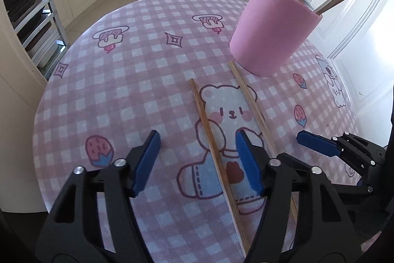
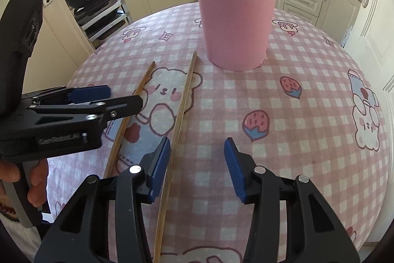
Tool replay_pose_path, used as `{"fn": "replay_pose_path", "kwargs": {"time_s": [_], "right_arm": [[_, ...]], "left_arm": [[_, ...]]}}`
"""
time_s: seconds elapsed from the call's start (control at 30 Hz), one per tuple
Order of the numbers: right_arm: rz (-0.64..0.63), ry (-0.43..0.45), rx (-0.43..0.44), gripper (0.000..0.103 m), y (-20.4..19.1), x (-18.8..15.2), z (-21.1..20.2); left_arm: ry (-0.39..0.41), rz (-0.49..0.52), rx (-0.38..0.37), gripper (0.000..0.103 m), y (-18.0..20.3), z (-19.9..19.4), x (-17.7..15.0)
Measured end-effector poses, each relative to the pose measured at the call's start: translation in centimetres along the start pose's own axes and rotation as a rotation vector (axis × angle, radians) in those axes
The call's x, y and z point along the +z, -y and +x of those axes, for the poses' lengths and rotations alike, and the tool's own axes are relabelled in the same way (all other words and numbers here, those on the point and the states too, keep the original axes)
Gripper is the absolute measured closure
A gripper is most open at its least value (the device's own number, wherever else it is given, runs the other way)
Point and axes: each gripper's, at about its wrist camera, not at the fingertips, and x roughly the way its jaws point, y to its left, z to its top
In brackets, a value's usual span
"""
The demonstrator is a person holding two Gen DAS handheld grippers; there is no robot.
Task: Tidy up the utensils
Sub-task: 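Close the left tool on a wooden chopstick while the right tool grasps the other, then raise both held chopsticks upright over the pink cup with both tools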
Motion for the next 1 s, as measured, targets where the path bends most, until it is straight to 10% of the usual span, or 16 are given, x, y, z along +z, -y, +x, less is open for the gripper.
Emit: {"fn": "replay_pose_path", "kwargs": {"time_s": [0.33,0.57,0.67,1.0], "right_arm": [[0.0,-0.038,0.01,0.065,-0.3,4.0,2.4],[-0.014,-0.062,-0.013,0.076,-0.9,6.3,4.2],[-0.017,-0.064,-0.032,0.096,-1.1,6.8,4.5],[0.042,0.001,0.059,0.098,-0.3,5.7,1.3]], "left_arm": [[0.002,0.067,0.08,0.08,0.2,1.6,2.4],[0.016,0.061,0.059,0.088,-0.3,1.9,3.1],[0.023,0.051,0.045,0.092,-0.9,2.3,3.5],[0.059,0.014,-0.025,0.096,-0.8,0.0,3.2]]}}
